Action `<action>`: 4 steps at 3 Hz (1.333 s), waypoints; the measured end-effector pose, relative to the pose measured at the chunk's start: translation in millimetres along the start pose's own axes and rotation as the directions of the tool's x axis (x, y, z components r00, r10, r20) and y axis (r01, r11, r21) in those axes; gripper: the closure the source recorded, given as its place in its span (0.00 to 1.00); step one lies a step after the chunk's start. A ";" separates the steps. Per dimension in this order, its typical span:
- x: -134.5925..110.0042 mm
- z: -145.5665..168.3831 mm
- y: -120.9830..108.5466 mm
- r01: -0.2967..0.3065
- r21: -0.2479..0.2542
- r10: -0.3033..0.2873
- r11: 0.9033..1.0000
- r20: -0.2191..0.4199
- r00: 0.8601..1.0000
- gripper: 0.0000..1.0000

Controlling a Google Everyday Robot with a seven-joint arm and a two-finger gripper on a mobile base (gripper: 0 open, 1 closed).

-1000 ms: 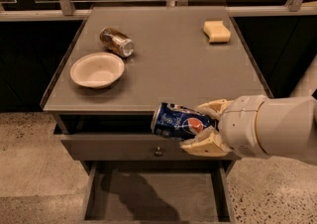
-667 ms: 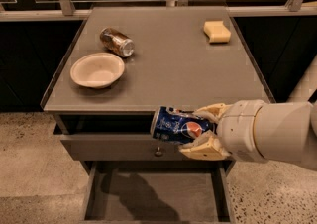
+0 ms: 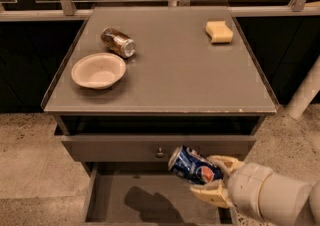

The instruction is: Place pepsi can into middle drawer

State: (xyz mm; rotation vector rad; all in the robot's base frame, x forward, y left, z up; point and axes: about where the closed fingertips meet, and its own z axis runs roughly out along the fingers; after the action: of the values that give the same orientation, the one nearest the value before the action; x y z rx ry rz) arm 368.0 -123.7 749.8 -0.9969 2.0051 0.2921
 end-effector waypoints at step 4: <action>132.2 87.7 63.7 -0.359 -0.168 0.366 0.918 0.013 0.930 1.00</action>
Offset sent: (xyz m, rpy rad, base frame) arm -0.0426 0.0058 -0.1814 0.3333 0.2623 -0.1484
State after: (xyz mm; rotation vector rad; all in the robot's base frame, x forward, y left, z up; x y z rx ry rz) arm 331.0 -107.1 583.7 -0.6998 2.1453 0.6831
